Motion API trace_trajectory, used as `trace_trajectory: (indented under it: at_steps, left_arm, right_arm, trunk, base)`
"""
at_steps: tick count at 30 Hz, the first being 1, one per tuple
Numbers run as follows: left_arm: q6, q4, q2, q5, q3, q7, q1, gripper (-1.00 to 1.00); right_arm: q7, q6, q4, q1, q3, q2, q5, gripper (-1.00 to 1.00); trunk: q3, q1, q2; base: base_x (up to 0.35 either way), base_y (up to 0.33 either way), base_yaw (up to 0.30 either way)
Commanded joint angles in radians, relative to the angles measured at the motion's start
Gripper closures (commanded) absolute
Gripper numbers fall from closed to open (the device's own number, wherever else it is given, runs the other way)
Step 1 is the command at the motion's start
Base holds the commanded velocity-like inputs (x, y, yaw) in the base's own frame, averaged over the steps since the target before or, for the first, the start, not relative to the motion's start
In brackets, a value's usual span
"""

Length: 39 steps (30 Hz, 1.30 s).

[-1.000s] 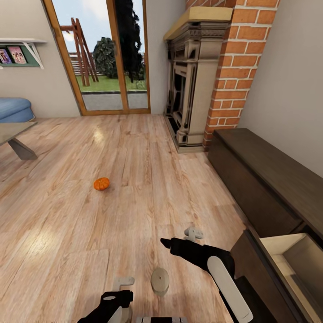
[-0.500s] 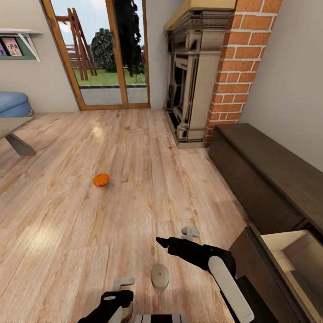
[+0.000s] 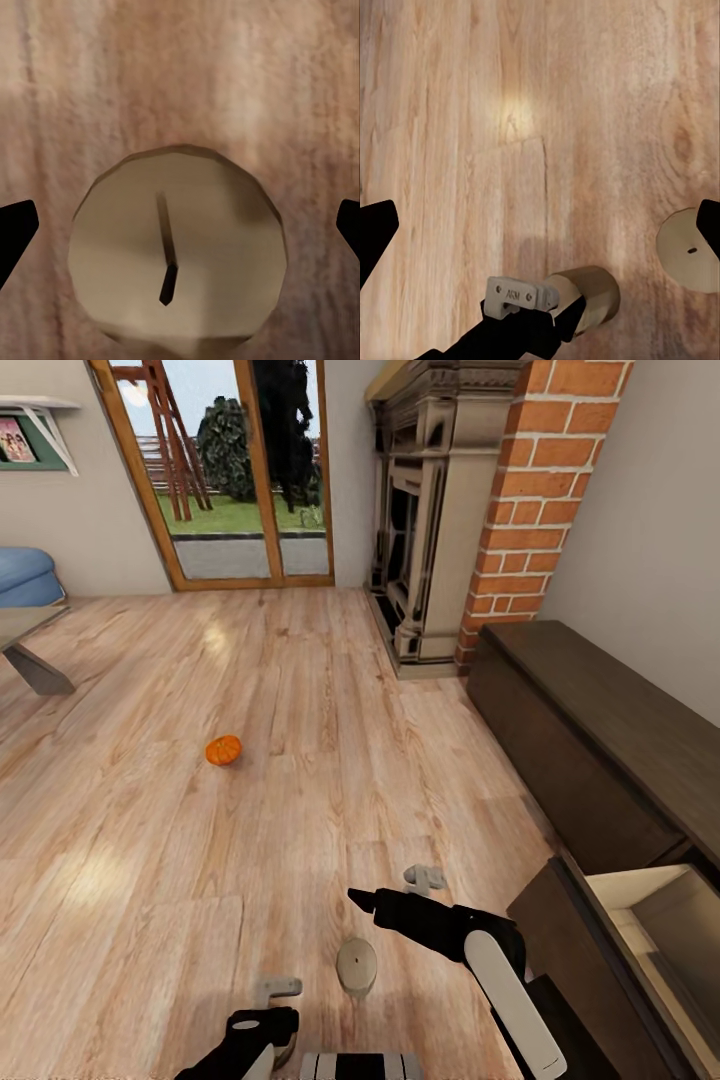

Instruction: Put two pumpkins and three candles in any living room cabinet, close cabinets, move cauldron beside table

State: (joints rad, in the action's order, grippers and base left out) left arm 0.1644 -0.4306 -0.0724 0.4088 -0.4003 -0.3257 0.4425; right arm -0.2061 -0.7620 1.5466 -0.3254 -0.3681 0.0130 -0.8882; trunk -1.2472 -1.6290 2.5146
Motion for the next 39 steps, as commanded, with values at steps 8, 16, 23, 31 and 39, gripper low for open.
trace_trajectory:
  at_steps: [8,16,23,31,39]
  left_arm:
    - [0.004,-0.002,0.000,0.005,-0.008,-0.009,0.000,-1.00]
    - [0.004,-0.003,0.000,0.005,-0.010,-0.008,0.001,-1.00]
    - [0.004,-0.002,0.000,0.004,-0.011,-0.009,0.000,-1.00]
    - [-0.010,-0.002,0.001,0.004,-0.011,-0.008,0.001,-1.00]
    - [-0.020,-0.002,0.000,0.002,-0.012,-0.009,0.001,-1.00]
  right_arm:
    - [-0.010,-0.001,0.001,-0.001,-0.002,0.001,-0.011,-1.00]
    - [-0.010,-0.001,0.001,0.000,-0.002,0.001,-0.011,-1.00]
    - [-0.010,0.000,0.001,-0.001,-0.002,0.001,-0.011,-1.00]
    - [-0.010,-0.001,0.001,0.000,-0.002,0.001,-0.011,-1.00]
    - [-0.010,0.000,0.001,0.000,-0.002,0.000,-0.011,-1.00]
  trunk:
    - [-0.024,-0.002,0.002]
    - [-0.036,-0.004,0.002]
    - [-0.055,-0.006,0.004]
    - [-0.055,-0.006,0.004]
    - [-0.074,-0.008,0.005]
  base:
    - [0.000,0.000,0.000]
    - [0.000,0.000,0.000]
    - [0.000,0.000,0.000]
    - [0.000,0.000,0.000]
    - [0.000,0.000,0.000]
